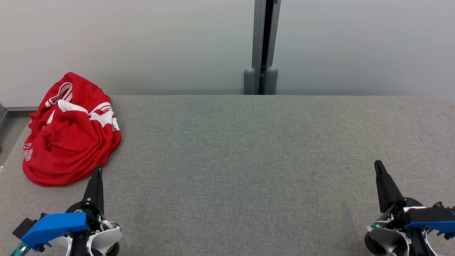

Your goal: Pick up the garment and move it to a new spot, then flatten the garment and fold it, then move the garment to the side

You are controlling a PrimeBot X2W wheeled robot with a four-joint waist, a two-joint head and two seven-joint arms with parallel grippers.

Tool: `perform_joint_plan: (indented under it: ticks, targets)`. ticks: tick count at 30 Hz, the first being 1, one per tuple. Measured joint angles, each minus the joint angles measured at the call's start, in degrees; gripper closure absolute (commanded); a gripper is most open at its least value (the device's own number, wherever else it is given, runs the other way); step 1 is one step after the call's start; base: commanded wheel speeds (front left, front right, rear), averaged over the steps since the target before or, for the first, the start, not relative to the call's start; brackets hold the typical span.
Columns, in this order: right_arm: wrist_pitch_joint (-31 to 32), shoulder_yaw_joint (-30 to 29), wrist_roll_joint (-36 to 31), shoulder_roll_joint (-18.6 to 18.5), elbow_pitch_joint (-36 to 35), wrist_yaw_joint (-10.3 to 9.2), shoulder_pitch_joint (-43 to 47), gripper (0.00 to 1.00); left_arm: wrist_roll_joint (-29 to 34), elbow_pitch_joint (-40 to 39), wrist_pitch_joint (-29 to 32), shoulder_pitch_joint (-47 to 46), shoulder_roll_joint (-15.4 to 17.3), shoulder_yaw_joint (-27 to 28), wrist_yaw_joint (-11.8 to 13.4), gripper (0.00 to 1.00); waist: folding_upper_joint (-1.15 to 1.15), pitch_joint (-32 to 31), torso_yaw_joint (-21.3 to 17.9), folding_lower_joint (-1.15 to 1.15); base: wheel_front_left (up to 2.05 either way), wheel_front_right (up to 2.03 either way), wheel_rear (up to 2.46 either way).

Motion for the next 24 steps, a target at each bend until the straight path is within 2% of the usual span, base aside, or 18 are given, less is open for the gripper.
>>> perform_joint_plan:
  ticks: [24]
  targets:
    - [0.0,0.0,0.0,0.0,0.0,0.0,0.0,1.0,0.0,0.0,0.0,0.0,0.0,0.0,0.0,1.0,0.0,0.0,0.0,0.0,0.0,0.0,0.0]
